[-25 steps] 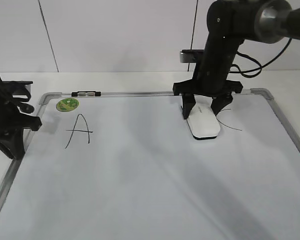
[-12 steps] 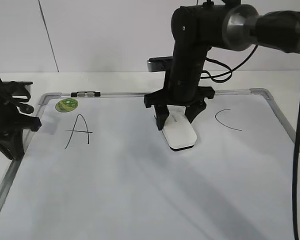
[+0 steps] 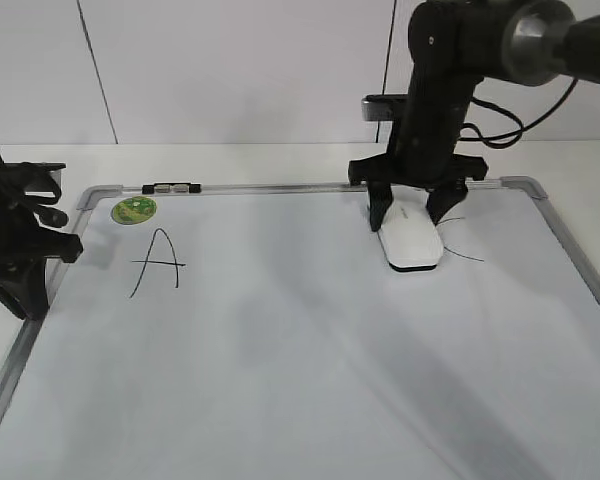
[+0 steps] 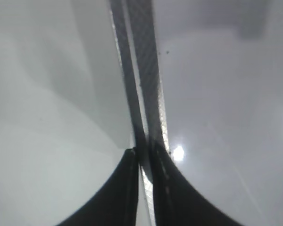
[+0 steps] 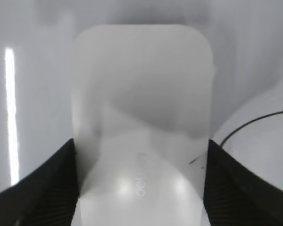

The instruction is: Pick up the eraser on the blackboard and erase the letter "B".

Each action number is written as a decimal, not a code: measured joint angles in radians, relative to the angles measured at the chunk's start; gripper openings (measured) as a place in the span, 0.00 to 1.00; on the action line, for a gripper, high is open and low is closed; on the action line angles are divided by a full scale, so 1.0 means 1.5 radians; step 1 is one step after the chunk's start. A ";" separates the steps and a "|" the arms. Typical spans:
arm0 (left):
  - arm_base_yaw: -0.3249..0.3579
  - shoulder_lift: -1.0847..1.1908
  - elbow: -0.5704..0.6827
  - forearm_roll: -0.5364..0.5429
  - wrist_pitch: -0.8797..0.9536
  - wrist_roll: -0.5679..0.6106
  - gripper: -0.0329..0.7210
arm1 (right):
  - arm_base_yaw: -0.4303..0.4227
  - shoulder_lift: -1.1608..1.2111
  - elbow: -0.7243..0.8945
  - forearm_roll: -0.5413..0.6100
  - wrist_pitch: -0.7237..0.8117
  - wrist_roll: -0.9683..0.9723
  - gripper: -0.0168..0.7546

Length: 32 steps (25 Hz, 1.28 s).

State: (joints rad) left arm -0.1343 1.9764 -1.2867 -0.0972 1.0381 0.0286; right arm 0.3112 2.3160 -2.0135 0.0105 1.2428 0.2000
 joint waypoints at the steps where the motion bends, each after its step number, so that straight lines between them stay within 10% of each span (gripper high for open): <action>1: 0.000 0.000 0.000 0.000 0.000 0.000 0.10 | -0.006 0.000 0.000 0.000 0.000 0.000 0.72; 32: 0.000 0.000 0.000 -0.001 0.003 0.000 0.10 | 0.097 -0.046 -0.013 0.046 0.000 -0.027 0.72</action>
State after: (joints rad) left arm -0.1343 1.9764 -1.2867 -0.0990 1.0427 0.0286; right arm 0.4570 2.2470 -2.0333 0.0795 1.2428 0.1596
